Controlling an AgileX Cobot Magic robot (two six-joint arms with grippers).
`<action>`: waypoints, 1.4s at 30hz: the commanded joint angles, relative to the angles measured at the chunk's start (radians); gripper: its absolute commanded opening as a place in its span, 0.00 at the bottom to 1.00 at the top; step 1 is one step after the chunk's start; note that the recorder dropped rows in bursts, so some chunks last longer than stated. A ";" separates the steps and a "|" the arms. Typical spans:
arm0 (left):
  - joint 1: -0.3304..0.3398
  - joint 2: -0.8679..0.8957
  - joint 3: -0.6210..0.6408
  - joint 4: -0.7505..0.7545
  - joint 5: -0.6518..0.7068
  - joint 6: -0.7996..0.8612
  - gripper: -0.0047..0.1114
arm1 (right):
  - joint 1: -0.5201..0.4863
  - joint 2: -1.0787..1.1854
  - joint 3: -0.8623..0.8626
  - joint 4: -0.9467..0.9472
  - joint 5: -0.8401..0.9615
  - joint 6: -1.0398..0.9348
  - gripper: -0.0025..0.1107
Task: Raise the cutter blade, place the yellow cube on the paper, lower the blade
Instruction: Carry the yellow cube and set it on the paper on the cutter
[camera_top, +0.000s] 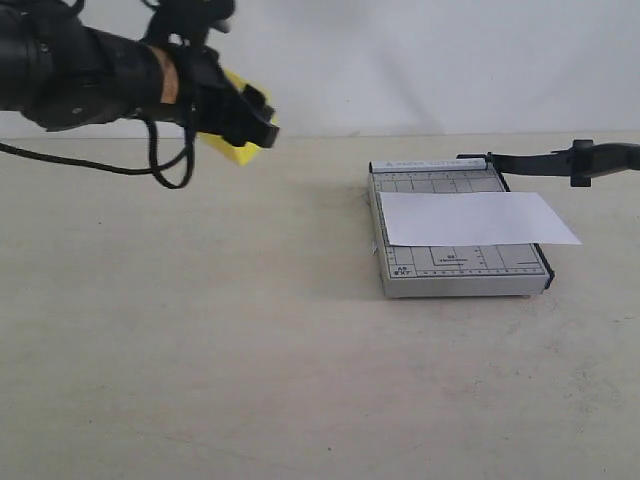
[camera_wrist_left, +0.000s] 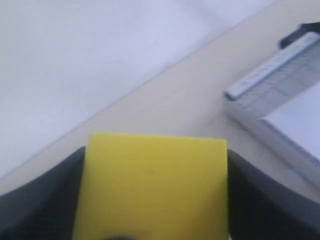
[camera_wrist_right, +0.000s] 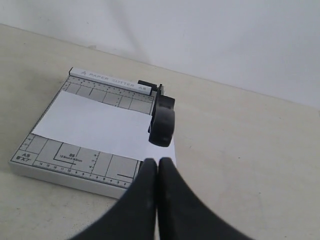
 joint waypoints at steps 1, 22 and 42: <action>-0.220 0.086 -0.090 0.026 -0.082 0.151 0.08 | -0.003 0.033 0.005 -0.007 -0.008 0.005 0.02; -0.349 0.635 -0.719 -0.058 0.094 -0.040 0.08 | -0.003 0.071 0.005 -0.007 -0.006 0.010 0.02; -0.349 0.657 -0.722 -0.071 0.032 -0.033 0.56 | -0.003 0.071 0.005 -0.005 0.005 0.009 0.02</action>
